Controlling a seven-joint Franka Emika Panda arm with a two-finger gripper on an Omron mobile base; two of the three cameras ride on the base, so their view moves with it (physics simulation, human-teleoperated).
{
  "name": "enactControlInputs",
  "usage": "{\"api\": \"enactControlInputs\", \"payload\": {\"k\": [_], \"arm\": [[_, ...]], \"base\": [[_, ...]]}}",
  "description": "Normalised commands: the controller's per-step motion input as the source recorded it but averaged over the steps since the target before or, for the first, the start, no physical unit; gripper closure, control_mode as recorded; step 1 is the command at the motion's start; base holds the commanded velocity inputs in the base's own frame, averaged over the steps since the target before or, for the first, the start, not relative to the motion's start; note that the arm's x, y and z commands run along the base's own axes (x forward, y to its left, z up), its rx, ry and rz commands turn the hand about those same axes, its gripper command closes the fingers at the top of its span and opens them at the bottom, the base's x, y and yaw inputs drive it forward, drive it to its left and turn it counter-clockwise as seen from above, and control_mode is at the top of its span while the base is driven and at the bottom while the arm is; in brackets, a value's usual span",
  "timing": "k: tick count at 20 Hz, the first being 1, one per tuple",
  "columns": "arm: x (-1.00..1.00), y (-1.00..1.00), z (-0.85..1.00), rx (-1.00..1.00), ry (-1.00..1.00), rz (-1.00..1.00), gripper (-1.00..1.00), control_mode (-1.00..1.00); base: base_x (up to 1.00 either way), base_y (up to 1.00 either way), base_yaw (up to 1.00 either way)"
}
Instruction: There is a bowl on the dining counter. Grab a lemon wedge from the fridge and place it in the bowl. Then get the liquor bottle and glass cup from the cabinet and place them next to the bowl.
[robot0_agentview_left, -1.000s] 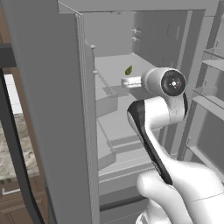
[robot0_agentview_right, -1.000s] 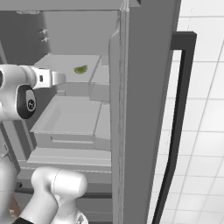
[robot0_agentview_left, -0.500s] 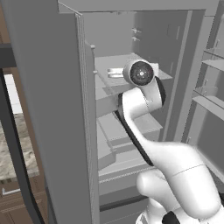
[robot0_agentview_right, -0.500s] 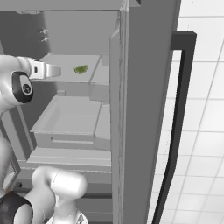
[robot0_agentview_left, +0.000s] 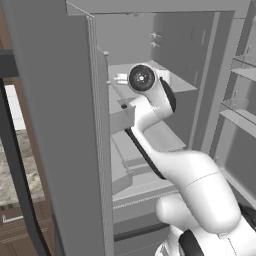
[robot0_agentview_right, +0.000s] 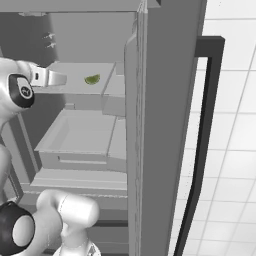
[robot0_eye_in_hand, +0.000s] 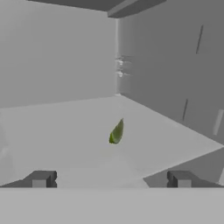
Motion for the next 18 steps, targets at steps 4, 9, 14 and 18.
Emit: {"api": "enactControlInputs", "payload": {"k": [4, 9, 14, 18], "arm": [[0.00, -0.06, 0.00, 0.17, 0.00, 0.00, -1.00, -1.00], [0.01, -0.05, -0.01, 0.11, -0.09, 0.00, -1.00, -1.00], [0.23, -0.06, -0.09, 0.07, -0.08, 0.00, -1.00, -1.00], [0.23, -0.05, -0.06, 0.07, -0.03, 0.00, -1.00, -1.00]], "base": [[0.00, 0.00, 0.00], [0.00, 0.00, 0.00], [0.00, 0.00, 0.00], [0.00, 0.00, 0.00]]}}
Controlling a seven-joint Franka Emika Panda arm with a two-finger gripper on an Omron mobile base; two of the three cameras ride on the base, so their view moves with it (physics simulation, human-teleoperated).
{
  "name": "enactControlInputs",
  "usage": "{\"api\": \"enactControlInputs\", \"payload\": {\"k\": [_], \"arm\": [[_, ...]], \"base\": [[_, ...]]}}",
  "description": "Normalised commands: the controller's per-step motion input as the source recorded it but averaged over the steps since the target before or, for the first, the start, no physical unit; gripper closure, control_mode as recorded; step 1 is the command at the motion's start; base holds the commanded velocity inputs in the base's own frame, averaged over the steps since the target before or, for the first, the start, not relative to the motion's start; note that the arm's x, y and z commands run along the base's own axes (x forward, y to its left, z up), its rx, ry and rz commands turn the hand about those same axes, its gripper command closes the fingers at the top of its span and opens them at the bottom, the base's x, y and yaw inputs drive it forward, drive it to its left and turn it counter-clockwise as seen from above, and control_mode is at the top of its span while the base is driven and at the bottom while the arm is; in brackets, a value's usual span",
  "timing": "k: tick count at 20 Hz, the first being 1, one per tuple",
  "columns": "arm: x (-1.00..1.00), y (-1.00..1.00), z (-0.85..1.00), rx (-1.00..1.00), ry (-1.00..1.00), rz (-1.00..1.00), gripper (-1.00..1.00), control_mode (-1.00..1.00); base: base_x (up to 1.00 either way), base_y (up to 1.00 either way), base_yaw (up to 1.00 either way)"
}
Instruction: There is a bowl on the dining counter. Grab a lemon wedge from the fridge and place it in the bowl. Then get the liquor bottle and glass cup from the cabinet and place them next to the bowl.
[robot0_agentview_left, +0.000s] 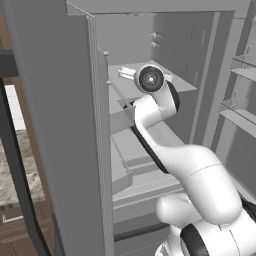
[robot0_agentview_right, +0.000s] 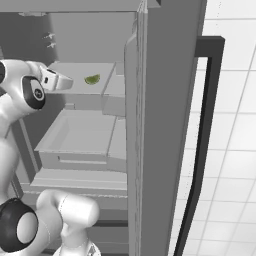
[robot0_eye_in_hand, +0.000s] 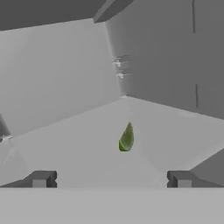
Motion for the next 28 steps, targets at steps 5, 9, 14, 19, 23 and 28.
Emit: {"api": "enactControlInputs", "payload": {"k": [5, 9, 14, 19, 23, 28], "arm": [[0.11, -0.10, -0.02, 0.06, 0.00, 0.00, -1.00, -1.00], [0.07, -0.18, 0.00, 0.02, 0.02, -0.05, -1.00, -1.00], [0.07, -0.08, 0.00, 0.01, 0.07, -0.17, -1.00, -1.00], [0.16, 0.02, 0.00, 0.00, 0.09, -0.19, -1.00, -1.00], [0.21, 0.12, 0.00, 0.00, 0.08, -0.13, -1.00, -1.00], [0.21, 0.15, -0.01, 0.00, 0.09, -0.08, -1.00, -1.00]], "base": [[0.00, 0.00, 0.00], [0.00, 0.00, 0.00], [0.00, 0.00, 0.00], [0.00, 0.00, 0.00], [0.00, 0.00, 0.00], [0.00, 0.00, 0.00]]}}
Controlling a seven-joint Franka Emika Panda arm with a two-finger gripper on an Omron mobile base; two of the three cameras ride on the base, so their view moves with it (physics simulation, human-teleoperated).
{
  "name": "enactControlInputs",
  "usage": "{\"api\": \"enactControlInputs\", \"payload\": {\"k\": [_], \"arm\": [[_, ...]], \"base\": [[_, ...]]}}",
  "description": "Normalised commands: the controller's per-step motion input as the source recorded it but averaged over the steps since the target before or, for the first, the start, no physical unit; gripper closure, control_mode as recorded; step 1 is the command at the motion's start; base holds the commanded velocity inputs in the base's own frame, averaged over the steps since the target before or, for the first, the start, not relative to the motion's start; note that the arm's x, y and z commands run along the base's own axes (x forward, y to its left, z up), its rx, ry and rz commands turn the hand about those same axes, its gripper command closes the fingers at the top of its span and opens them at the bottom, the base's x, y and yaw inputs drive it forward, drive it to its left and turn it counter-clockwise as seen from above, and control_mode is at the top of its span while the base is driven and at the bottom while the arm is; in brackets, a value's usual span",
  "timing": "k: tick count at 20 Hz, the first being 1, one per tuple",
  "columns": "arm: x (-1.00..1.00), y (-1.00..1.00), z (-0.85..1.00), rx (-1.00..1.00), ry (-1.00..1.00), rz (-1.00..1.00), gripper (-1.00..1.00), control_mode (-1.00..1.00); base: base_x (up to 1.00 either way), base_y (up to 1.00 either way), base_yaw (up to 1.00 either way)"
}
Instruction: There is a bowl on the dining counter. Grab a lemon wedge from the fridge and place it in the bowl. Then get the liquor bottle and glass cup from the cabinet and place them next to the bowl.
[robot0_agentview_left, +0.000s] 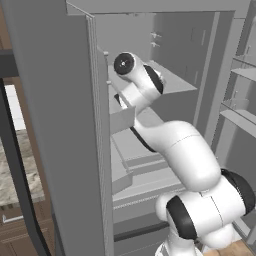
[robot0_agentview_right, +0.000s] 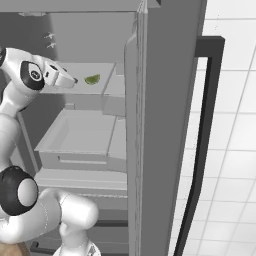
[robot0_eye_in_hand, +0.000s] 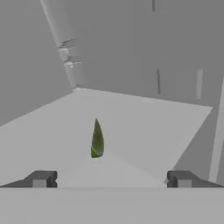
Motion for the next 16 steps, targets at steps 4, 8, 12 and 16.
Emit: {"api": "enactControlInputs", "payload": {"k": [4, 8, 12, 16], "arm": [[0.22, 0.02, 0.00, 0.00, 0.07, -0.06, -1.00, -1.00], [0.29, 0.00, 0.00, 0.00, 0.04, -0.03, -1.00, -1.00], [0.36, 0.00, -0.01, 0.00, 0.05, -0.02, -1.00, -1.00], [0.27, -0.02, -0.17, 0.00, 0.00, 0.00, -1.00, -1.00]], "base": [[0.00, 0.00, 0.00], [0.00, 0.00, 0.00], [0.00, 0.00, 0.00], [0.00, 0.00, 0.00]]}}
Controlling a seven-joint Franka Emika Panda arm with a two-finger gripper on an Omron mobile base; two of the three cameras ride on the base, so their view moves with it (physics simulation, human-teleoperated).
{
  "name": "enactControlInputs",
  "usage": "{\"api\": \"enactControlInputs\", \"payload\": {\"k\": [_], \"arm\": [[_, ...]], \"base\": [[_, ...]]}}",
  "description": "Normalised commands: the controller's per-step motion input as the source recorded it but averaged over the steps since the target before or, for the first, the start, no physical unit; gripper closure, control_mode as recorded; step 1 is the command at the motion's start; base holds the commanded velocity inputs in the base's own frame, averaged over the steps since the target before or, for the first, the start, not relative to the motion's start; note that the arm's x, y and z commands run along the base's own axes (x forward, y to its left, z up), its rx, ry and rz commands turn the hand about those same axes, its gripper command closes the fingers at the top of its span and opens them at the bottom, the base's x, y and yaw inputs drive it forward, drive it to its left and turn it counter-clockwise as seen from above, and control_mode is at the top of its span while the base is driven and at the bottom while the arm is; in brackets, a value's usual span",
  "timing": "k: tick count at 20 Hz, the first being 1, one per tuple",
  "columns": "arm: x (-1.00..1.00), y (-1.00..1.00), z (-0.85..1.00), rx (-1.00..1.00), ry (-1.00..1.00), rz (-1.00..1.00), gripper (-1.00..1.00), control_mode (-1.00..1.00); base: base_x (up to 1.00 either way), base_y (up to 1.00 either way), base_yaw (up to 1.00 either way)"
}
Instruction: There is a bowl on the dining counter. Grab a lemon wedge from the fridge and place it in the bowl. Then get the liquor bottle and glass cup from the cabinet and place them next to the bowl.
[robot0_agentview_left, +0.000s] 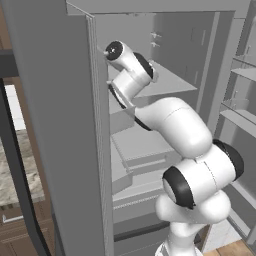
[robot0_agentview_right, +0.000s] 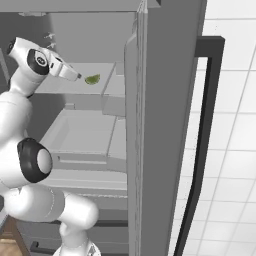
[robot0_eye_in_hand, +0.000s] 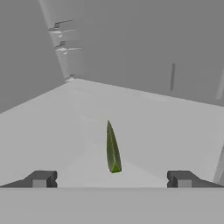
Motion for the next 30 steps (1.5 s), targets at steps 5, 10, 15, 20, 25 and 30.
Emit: {"api": "enactControlInputs", "payload": {"k": [5, 10, 15, 20, 25, 30], "arm": [[0.11, -0.13, -0.29, -0.02, 0.00, 0.00, -1.00, -1.00], [0.03, -0.08, -0.12, -0.04, 0.00, 0.00, -1.00, -1.00], [0.11, -0.08, -0.05, -0.02, 0.00, 0.00, -1.00, -1.00], [0.13, -0.07, -0.06, -0.01, 0.00, 0.00, -1.00, -1.00], [0.16, -0.09, -0.16, -0.01, 0.00, 0.00, -1.00, -1.00], [0.15, -0.15, -0.24, -0.01, 0.00, 0.00, -1.00, -1.00]], "base": [[0.00, 0.00, 0.00], [0.00, 0.00, 0.00], [0.00, 0.00, 0.00], [0.00, 0.00, 0.00], [0.00, 0.00, 0.00], [0.00, 0.00, 0.00]]}}
